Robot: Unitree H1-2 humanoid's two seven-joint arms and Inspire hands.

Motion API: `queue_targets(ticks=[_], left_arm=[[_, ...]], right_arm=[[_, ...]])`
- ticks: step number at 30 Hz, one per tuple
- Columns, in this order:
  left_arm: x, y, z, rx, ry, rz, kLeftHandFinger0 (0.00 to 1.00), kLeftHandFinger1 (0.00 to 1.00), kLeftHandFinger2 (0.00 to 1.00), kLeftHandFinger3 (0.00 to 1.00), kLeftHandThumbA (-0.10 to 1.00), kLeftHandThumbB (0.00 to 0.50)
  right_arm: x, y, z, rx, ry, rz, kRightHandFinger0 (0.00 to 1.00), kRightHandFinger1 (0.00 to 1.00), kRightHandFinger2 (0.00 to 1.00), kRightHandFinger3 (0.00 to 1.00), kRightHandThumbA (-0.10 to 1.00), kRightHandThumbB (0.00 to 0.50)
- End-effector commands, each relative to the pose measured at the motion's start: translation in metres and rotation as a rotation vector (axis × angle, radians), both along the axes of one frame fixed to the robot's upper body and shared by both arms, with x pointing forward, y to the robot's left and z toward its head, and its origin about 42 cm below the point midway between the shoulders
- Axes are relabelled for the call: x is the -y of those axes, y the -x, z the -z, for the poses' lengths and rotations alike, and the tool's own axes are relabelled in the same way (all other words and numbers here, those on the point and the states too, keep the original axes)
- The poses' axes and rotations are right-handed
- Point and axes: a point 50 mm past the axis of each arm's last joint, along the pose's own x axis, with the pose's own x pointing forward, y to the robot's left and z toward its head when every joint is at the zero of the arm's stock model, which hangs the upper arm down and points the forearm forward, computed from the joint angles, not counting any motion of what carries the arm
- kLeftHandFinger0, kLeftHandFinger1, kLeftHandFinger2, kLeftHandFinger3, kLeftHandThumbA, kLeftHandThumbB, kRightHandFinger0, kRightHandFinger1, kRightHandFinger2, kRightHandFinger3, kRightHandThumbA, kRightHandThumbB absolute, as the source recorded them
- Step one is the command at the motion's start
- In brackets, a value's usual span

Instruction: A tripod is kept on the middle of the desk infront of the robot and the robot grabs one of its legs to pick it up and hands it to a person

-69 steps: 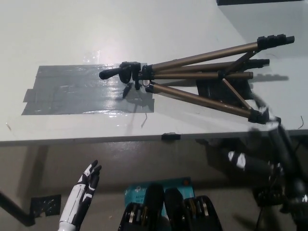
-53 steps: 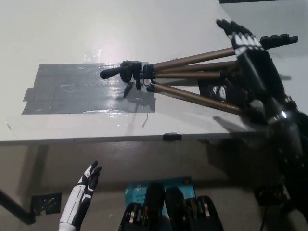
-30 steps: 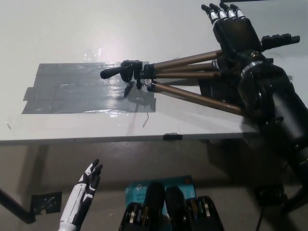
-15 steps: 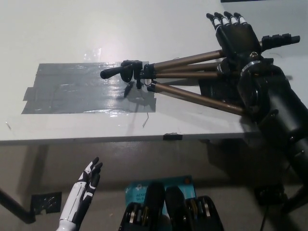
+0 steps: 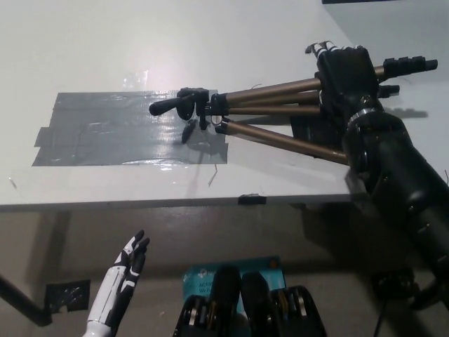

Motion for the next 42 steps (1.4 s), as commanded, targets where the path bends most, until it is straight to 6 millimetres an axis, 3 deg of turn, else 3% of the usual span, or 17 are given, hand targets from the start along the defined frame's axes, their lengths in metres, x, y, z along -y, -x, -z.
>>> queue_targets(ticks=[1, 4, 7, 8, 10, 12, 16, 18, 19, 24, 28, 32, 36, 39, 40, 41, 42], left_arm=[[-0.004, -0.008, -0.019, 0.079, 0.009, 0.046, 1.00, 1.00, 1.00, 1.00, 0.95, 0.126], [-0.003, -0.008, -0.019, 0.082, 0.012, 0.042, 1.00, 1.00, 1.00, 1.00, 0.94, 0.113], [-0.003, -0.010, -0.020, 0.075, 0.025, 0.039, 1.00, 1.00, 1.00, 1.00, 0.95, 0.125], [-0.003, -0.011, -0.021, 0.072, 0.027, 0.040, 1.00, 1.00, 1.00, 1.00, 0.96, 0.127], [-0.003, -0.011, -0.020, 0.071, 0.032, 0.045, 1.00, 1.00, 1.00, 1.00, 0.97, 0.125], [-0.004, -0.013, -0.021, 0.075, 0.031, 0.050, 1.00, 1.00, 1.00, 1.00, 0.97, 0.110], [-0.005, -0.014, -0.022, 0.099, 0.015, 0.060, 1.00, 1.00, 1.00, 1.00, 0.99, 0.081], [-0.005, -0.015, -0.022, 0.101, 0.019, 0.060, 1.00, 1.00, 1.00, 1.00, 0.99, 0.077], [-0.005, -0.015, -0.023, 0.099, 0.019, 0.061, 1.00, 1.00, 1.00, 1.00, 0.99, 0.083], [-0.004, -0.018, -0.026, 0.107, 0.017, 0.064, 1.00, 1.00, 1.00, 1.00, 0.99, 0.075], [-0.004, -0.020, -0.028, 0.108, 0.008, 0.069, 1.00, 1.00, 1.00, 1.00, 0.99, 0.070], [-0.003, -0.022, -0.030, 0.110, 0.010, 0.069, 1.00, 1.00, 1.00, 1.00, 0.98, 0.072], [-0.004, -0.023, -0.031, 0.109, 0.011, 0.069, 1.00, 1.00, 1.00, 1.00, 0.99, 0.072], [-0.004, -0.024, -0.032, 0.103, 0.017, 0.069, 1.00, 1.00, 1.00, 1.00, 0.98, 0.072], [-0.004, -0.023, -0.032, 0.101, 0.016, 0.070, 1.00, 1.00, 1.00, 1.00, 0.98, 0.072], [-0.004, -0.023, -0.032, 0.101, 0.015, 0.071, 1.00, 1.00, 1.00, 1.00, 0.98, 0.072], [-0.004, -0.023, -0.032, 0.099, 0.015, 0.071, 1.00, 1.00, 1.00, 1.00, 0.98, 0.069]], right_arm=[[-0.021, 0.001, -0.072, 0.665, -0.136, -0.230, 0.00, 0.13, 0.57, 0.33, -0.10, 0.255], [-0.024, 0.003, -0.079, 0.708, -0.169, -0.261, 0.00, 0.13, 0.56, 0.24, -0.10, 0.235], [-0.027, 0.006, -0.091, 0.742, -0.213, -0.285, 0.00, 0.28, 0.75, 0.39, -0.10, 0.211], [-0.029, 0.009, -0.098, 0.750, -0.238, -0.296, 0.00, 0.34, 0.80, 0.52, -0.10, 0.186], [-0.034, 0.015, -0.111, 0.765, -0.279, -0.327, 0.00, 0.39, 0.86, 0.94, -0.10, 0.177], [-0.039, 0.020, -0.122, 0.790, -0.293, -0.355, 0.00, 0.41, 0.91, 1.00, -0.10, 0.179], [-0.047, 0.028, -0.142, 0.835, -0.292, -0.397, 0.00, 0.35, 0.79, 1.00, -0.10, 0.171], [-0.050, 0.029, -0.151, 0.856, -0.281, -0.397, 0.00, 0.26, 0.72, 0.94, -0.10, 0.119], [-0.051, 0.028, -0.154, 0.863, -0.279, -0.397, 0.00, 0.18, 0.67, 0.87, -0.10, 0.123], [-0.051, 0.023, -0.163, 0.867, -0.251, -0.399, 0.00, 0.17, 0.67, 0.81, -0.10, 0.219], [-0.050, 0.019, -0.163, 0.867, -0.237, -0.408, 0.00, 0.11, 0.64, 0.74, -0.10, 0.237], [-0.048, 0.011, -0.158, 0.875, -0.208, -0.402, 0.00, 0.14, 0.76, 0.83, -0.10, 0.249], [-0.044, 0.007, -0.157, 0.844, -0.217, -0.432, 0.00, 0.23, 0.78, 0.93, -0.10, 0.237], [-0.041, 0.003, -0.158, 0.810, -0.198, -0.410, 0.00, 0.26, 0.72, 0.57, -0.10, 0.227], [-0.042, 0.001, -0.158, 0.811, -0.194, -0.400, 0.00, 0.27, 0.72, 0.36, -0.10, 0.208], [-0.042, 0.000, -0.158, 0.812, -0.195, -0.398, 0.00, 0.28, 0.74, 0.37, -0.10, 0.204], [-0.043, 0.000, -0.160, 0.807, -0.202, -0.394, 0.00, 0.29, 0.80, 0.57, -0.10, 0.199]])
